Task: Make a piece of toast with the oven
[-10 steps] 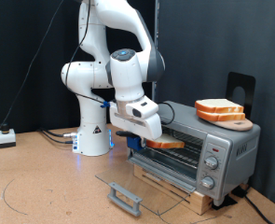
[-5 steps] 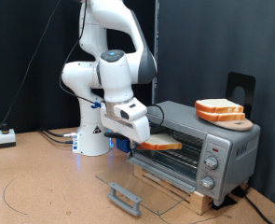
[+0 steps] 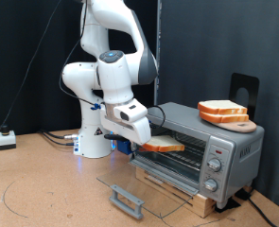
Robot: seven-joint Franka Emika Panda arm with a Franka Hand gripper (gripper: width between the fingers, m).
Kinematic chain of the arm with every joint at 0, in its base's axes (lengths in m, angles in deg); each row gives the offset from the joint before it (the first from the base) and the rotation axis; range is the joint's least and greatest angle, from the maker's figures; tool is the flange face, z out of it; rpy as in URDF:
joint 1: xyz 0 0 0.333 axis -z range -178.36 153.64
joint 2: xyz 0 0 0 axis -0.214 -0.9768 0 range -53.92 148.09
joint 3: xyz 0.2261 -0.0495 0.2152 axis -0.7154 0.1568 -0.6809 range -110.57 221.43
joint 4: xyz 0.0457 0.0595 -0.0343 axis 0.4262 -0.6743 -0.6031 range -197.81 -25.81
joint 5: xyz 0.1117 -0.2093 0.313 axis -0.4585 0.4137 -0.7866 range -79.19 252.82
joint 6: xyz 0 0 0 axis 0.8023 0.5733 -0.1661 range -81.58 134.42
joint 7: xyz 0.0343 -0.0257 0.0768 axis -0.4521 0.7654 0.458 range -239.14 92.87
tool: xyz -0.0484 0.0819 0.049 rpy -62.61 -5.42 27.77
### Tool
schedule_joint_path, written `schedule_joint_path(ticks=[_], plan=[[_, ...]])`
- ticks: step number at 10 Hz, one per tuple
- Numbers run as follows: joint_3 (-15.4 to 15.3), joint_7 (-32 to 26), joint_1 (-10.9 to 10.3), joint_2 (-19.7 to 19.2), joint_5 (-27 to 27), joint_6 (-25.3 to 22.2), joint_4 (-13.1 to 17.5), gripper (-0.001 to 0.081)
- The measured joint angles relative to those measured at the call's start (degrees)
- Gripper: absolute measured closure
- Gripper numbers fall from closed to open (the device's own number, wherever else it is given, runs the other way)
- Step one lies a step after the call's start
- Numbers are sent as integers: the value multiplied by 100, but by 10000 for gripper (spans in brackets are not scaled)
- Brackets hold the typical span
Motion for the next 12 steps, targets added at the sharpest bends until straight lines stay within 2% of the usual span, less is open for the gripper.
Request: schedule_joint_path(ticks=[3, 6, 9, 12], plan=[[-62, 127, -128, 27, -395, -167, 219, 395], [-279, 485, -186, -8, -395, -233, 365, 395], [-496, 715, -239, -56, -395, -234, 380, 395], [-580, 904, -187, -83, -232, -208, 375, 395]])
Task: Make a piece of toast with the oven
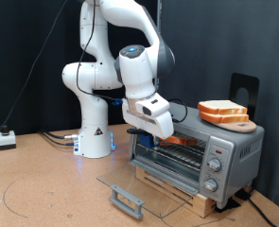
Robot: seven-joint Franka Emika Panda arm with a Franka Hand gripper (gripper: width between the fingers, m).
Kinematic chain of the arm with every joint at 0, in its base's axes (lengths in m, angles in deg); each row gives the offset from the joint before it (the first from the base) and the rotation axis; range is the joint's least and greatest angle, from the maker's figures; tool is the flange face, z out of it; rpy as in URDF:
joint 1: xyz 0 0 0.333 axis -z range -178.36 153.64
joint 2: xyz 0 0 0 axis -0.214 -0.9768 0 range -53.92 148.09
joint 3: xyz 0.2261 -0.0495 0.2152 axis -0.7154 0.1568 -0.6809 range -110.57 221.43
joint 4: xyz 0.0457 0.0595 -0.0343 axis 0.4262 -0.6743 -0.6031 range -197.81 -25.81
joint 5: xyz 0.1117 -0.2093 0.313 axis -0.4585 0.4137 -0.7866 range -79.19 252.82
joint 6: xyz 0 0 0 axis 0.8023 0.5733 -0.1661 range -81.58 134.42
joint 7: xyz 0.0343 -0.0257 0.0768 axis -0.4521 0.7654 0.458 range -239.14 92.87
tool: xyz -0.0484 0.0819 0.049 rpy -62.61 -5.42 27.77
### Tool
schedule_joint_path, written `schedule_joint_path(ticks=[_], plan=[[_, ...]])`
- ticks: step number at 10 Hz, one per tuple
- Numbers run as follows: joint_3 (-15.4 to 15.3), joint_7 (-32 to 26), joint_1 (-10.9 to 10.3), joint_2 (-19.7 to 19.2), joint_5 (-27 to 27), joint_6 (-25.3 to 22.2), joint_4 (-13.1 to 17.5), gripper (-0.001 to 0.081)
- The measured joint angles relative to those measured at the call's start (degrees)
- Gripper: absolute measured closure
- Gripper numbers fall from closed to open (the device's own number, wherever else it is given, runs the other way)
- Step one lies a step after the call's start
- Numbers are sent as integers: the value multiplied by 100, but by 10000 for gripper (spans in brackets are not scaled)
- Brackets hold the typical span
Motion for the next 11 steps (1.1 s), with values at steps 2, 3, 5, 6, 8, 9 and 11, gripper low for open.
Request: schedule_joint_path(ticks=[2, 3, 5, 6, 8, 9, 11], plan=[[51, 242, 348, -4, 670, -29, 0, 395], [122, 258, 519, -5, 875, -53, 5, 395], [346, 117, 776, -5, 1072, -265, 76, 395], [455, -13, 870, -6, 1114, -351, 113, 395], [684, -299, 979, -6, 1112, -482, 218, 395], [805, -463, 995, -6, 1013, -602, 294, 395], [892, -605, 996, -6, 907, -745, 363, 395]])
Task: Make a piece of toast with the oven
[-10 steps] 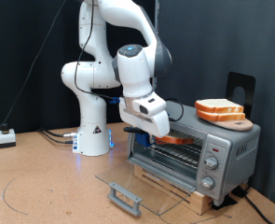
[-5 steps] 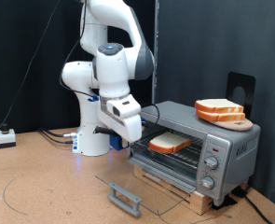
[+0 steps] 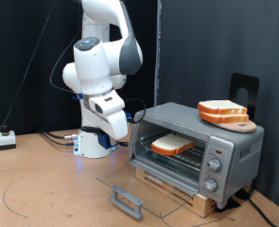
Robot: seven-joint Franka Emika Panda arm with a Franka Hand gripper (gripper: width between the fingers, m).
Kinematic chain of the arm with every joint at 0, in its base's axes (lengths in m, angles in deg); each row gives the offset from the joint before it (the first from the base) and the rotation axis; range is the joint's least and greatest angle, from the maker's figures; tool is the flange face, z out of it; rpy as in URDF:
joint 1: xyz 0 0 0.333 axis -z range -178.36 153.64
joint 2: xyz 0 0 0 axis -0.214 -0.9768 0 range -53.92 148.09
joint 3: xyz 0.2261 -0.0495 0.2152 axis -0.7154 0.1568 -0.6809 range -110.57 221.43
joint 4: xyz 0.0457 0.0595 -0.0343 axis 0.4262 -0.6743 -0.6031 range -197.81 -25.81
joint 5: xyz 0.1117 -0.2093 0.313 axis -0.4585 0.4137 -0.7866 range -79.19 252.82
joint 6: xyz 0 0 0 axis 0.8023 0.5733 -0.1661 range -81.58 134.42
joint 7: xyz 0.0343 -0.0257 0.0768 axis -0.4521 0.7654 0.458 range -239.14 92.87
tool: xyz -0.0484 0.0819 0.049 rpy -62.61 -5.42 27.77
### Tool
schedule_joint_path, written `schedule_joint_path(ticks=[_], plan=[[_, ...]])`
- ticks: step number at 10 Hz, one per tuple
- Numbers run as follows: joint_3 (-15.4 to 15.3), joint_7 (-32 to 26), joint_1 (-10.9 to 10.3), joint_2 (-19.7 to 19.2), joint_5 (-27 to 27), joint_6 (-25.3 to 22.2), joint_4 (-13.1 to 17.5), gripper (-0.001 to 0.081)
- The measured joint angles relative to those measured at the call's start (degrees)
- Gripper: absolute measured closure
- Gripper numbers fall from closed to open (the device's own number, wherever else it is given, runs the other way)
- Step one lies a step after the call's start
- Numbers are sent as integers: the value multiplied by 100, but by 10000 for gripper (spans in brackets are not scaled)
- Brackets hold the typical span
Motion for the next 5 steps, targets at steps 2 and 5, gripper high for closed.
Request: schedule_joint_path(ticks=[2, 5], plan=[[95, -392, -13, 68, -573, -208, 23, 395], [357, -690, -2, 403, -925, -847, 267, 395]])
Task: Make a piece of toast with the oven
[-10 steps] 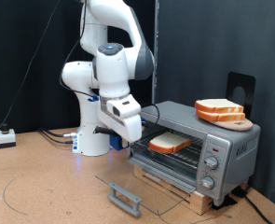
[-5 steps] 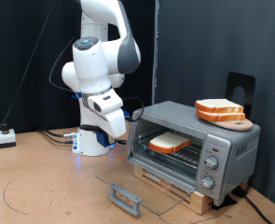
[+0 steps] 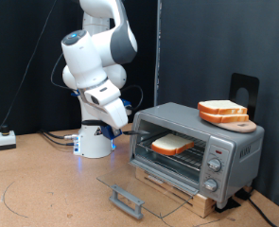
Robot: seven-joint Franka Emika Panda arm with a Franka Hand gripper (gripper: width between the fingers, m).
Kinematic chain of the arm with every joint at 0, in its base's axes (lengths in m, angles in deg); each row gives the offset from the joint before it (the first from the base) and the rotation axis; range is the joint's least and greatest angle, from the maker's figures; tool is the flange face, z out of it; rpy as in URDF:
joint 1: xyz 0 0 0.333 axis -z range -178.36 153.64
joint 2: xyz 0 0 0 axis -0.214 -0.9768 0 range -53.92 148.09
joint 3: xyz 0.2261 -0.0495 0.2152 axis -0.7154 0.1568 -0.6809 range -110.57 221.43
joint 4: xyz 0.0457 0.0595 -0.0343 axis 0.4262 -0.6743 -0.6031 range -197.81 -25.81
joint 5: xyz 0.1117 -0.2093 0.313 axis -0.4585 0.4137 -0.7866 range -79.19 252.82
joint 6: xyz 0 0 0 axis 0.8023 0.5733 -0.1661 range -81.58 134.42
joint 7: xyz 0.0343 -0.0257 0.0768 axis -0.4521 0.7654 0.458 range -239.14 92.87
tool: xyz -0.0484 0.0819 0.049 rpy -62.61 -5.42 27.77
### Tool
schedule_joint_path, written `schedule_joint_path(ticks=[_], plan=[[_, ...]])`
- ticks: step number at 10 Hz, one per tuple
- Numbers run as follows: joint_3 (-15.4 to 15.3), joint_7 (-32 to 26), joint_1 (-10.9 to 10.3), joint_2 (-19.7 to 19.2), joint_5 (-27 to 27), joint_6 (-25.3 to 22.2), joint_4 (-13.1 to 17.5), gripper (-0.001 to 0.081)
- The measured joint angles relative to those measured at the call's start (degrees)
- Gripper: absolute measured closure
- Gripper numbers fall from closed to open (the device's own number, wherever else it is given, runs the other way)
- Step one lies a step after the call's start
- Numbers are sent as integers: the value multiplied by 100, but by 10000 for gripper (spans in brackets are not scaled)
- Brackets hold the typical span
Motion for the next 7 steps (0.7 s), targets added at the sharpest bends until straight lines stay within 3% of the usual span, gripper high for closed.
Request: schedule_joint_path(ticks=[5, 7], plan=[[211, 224, 114, 366, 215, -1259, 680, 395], [204, 224, 114, 361, 152, -1236, 633, 395]])
